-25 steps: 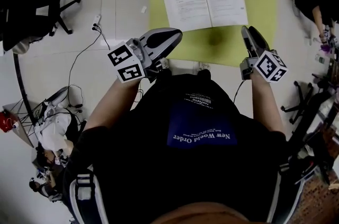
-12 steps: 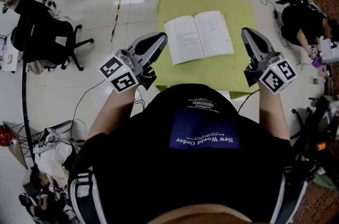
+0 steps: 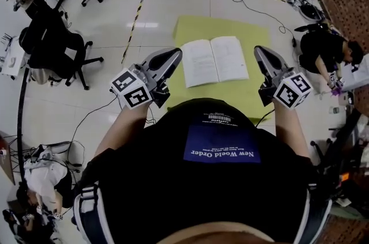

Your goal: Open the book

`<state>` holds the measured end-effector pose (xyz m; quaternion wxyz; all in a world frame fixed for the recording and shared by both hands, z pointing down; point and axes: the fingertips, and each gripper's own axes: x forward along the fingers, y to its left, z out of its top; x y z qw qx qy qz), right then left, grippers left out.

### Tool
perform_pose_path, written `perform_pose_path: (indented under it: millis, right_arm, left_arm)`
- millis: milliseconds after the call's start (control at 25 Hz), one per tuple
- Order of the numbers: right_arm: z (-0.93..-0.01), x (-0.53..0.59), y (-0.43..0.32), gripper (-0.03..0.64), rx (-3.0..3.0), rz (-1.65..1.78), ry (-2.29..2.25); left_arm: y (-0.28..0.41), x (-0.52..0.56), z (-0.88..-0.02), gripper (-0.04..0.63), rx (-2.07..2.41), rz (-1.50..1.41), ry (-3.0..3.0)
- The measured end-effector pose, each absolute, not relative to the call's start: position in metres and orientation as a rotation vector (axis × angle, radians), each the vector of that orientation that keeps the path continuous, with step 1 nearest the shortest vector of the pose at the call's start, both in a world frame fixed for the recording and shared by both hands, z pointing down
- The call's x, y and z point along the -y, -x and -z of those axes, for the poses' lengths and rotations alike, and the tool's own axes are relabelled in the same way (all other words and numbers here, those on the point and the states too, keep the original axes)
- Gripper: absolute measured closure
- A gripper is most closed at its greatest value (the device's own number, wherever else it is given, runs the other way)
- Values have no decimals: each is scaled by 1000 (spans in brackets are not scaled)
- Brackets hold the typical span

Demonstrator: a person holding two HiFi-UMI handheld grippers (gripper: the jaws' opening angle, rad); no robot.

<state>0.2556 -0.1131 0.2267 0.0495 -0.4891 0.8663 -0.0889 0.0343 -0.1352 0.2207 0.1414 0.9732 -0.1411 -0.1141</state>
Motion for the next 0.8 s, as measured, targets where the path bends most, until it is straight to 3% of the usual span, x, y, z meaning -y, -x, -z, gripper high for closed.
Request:
perform_pose_path:
  millis: [800]
  right_arm:
    - [-243, 113, -241, 630, -2706, 316, 1463]
  left_arm:
    - [-23, 127, -228, 592, 427, 332, -2785]
